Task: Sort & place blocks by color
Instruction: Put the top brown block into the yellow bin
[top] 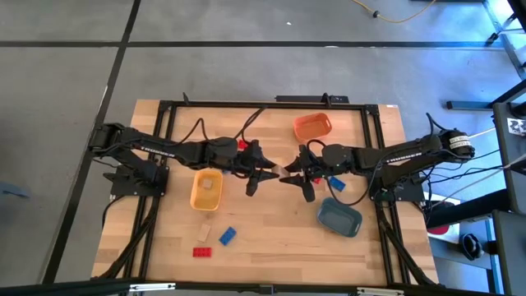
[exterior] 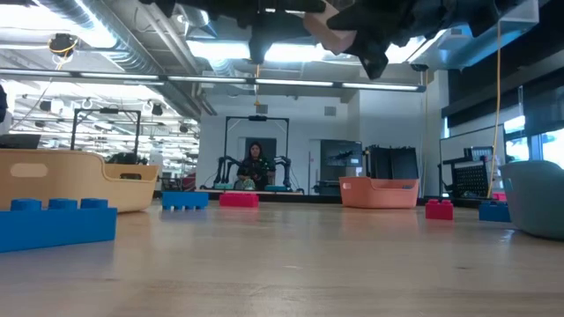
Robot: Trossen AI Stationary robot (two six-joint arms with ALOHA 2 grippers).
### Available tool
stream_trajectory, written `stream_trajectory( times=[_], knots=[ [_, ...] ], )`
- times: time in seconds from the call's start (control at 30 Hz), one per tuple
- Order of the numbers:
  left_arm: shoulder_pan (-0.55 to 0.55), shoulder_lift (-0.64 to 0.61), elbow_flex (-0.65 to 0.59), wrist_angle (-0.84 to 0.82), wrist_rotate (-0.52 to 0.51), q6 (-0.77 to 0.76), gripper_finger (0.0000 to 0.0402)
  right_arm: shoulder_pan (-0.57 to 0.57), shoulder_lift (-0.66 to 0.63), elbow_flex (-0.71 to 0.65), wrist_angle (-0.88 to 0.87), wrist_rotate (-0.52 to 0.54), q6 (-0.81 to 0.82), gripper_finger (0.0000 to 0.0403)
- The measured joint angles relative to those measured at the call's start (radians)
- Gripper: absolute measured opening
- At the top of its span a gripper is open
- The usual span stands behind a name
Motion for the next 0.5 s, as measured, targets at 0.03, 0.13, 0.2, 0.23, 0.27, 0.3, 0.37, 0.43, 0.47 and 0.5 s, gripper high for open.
stream_trajectory(
  times=[0.03,0.13,0.2,0.23,0.27,0.3,0.37,0.43,0.47,0.5],
  knots=[
    [0.000,0.001,0.000,-0.003,0.002,0.003,0.0121,0.000,0.000,0.000,0.000,0.000,0.001,0.0134],
    [0.013,-0.012,0.000,-0.035,0.020,0.015,0.0121,0.000,-0.002,0.000,0.001,-0.004,0.010,0.0180],
    [0.031,-0.034,-0.003,-0.080,0.037,0.022,0.0121,-0.002,-0.018,0.002,-0.030,0.011,0.029,0.0226],
    [0.041,-0.048,-0.002,-0.100,0.037,0.028,0.0121,-0.007,-0.028,0.002,-0.053,0.024,0.039,0.0248],
    [0.052,-0.075,-0.001,-0.144,0.035,0.038,0.0121,-0.013,-0.040,0.002,-0.083,0.036,0.049,0.0268],
    [0.063,-0.104,-0.002,-0.187,0.035,0.046,0.0121,-0.021,-0.055,0.002,-0.110,0.043,0.050,0.0286],
    [0.081,-0.154,0.001,-0.233,0.032,0.067,0.0121,-0.036,-0.092,0.002,-0.163,0.067,0.050,0.0315],
    [0.097,-0.217,-0.002,-0.325,0.031,0.080,0.0121,-0.050,-0.128,0.002,-0.241,0.096,0.053,0.0333],
    [0.102,-0.245,-0.002,-0.352,0.026,0.091,0.0121,-0.057,-0.144,0.002,-0.286,0.110,0.053,0.0338],
    [0.103,-0.273,-0.003,-0.387,0.014,0.096,0.0121,-0.062,-0.160,0.002,-0.331,0.125,0.053,0.0341]
  ],
)
